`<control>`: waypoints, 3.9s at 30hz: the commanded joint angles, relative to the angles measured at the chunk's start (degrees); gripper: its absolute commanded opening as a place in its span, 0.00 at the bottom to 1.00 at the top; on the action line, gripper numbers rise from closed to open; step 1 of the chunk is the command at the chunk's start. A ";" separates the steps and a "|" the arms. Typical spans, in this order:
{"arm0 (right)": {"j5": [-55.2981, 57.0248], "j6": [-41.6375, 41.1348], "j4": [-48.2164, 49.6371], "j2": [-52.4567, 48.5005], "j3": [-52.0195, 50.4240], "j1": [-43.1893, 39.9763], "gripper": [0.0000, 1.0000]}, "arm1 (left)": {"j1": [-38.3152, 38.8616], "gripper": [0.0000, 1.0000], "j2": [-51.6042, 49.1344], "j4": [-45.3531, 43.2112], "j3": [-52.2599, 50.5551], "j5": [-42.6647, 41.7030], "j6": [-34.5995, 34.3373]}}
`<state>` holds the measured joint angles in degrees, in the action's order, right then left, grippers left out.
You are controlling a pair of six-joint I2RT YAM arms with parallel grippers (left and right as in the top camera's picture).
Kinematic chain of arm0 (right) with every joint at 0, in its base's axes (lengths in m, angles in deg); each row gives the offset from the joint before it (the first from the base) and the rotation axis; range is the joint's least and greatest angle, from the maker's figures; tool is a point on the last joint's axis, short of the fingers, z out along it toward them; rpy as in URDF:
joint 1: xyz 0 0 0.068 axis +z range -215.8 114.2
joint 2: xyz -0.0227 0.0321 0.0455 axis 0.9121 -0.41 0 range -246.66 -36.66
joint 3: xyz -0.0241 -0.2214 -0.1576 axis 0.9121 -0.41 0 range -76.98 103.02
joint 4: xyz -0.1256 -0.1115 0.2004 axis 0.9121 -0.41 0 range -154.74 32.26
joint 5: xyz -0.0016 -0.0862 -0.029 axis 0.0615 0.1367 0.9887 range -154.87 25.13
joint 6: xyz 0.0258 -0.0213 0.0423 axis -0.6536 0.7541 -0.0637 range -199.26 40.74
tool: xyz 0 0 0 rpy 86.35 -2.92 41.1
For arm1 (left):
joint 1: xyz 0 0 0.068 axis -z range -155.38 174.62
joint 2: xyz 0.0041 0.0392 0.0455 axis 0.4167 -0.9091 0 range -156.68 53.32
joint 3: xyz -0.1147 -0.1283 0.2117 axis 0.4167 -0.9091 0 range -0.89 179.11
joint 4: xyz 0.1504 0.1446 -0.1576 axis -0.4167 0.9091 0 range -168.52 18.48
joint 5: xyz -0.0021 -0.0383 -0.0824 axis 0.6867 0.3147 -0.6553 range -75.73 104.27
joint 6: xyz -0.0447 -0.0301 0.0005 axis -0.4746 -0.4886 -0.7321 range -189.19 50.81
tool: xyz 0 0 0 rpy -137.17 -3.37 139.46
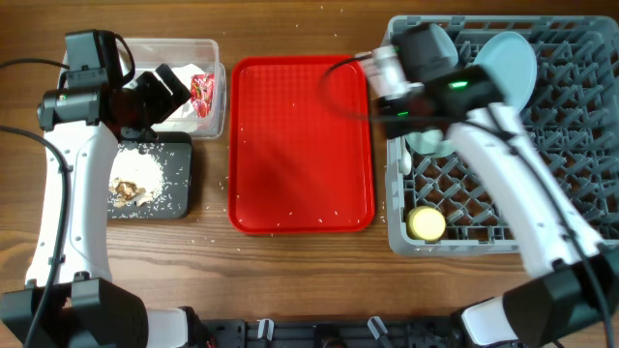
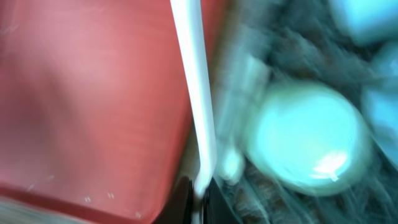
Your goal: Sort waste into correct bins and load items into the dishwasher rack
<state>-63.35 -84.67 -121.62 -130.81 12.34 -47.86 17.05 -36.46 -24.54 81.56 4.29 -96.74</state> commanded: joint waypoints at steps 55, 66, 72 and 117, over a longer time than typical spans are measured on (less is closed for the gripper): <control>5.11 -6.78 37.75 56.17 -36.59 -13.35 1.00 | -0.22 1.00 0.74 -0.15 -0.04 -0.46 0.11; -2.47 -6.91 65.02 87.52 -81.99 -17.64 1.00 | -0.22 1.00 0.74 -0.15 -0.04 -0.46 0.11; -2.51 -6.80 65.75 93.98 -88.30 -17.64 1.00 | -0.22 1.00 0.74 -0.15 -0.04 -0.46 0.11; -3.56 -12.98 64.11 93.88 -89.02 -17.51 1.00 | 9.05 1.00 34.42 -41.40 -42.80 -0.02 14.14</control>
<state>-66.17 -97.24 -57.71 -37.65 -76.57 -65.22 26.16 -10.01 -61.24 49.32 4.31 -85.49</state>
